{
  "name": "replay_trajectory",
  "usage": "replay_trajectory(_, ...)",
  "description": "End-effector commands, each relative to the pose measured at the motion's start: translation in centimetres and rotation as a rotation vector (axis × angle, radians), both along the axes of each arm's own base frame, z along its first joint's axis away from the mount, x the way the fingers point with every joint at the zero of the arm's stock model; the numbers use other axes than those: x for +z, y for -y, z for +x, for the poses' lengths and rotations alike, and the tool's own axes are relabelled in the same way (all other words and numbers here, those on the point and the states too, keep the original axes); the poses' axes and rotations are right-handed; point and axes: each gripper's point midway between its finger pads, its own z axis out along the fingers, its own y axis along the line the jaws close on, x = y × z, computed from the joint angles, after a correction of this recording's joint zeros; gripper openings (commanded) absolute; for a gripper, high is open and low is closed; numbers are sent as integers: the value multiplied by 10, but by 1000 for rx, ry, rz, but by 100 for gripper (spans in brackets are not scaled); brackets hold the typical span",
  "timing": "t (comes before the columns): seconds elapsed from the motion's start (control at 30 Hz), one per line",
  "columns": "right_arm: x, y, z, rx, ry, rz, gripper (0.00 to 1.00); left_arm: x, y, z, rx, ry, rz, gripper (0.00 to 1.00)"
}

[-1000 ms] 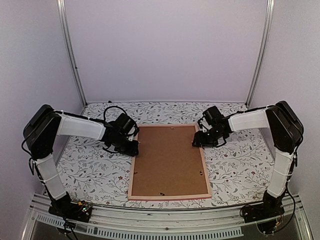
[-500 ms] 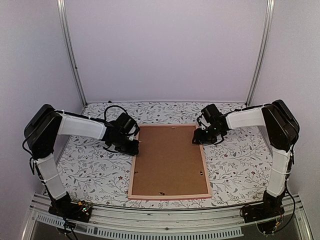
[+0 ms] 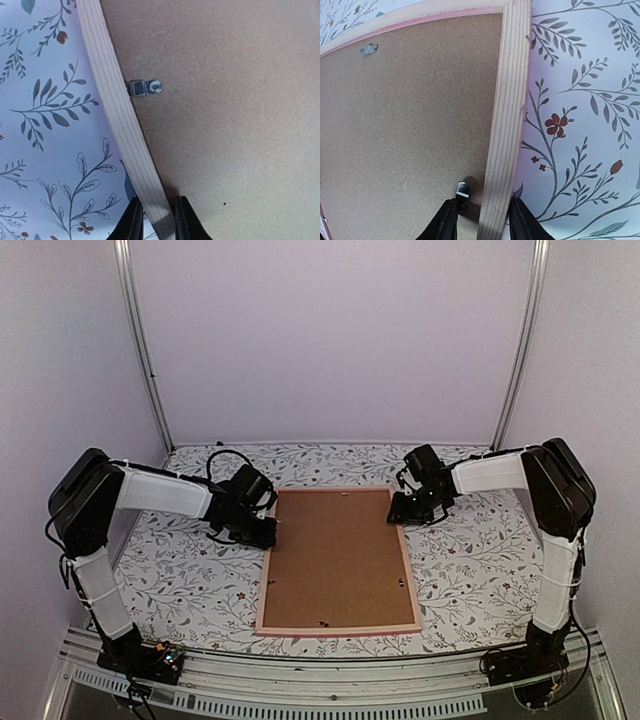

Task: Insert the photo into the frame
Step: Press the fastener onto the backboard.

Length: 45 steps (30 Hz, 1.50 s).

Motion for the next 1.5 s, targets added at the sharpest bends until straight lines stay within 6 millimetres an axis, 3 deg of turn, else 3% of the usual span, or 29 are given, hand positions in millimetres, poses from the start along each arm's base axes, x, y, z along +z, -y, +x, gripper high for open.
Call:
replay_trajectory(0.0,-21,5,1,-29,-37,-16,39,-10,1,-2,-55,-15,19,20)
replay_trajectory(0.27,-17,0,10,-55,-37,30,43,-13,1,-4,-59,-22,17,18)
replay_trajectory(0.6,-34,7,10,-83,-66,18,39,-13,2,-4,-62,-24,14,17)
replay_trajectory(0.9,-35,9,4,-68,-80,27,27,-12,1,-5,-60,-22,14,17)
replay_trajectory(1.47,-40,4,-16,52,-146,77,17,-11,-1,-4,-42,-22,19,16)
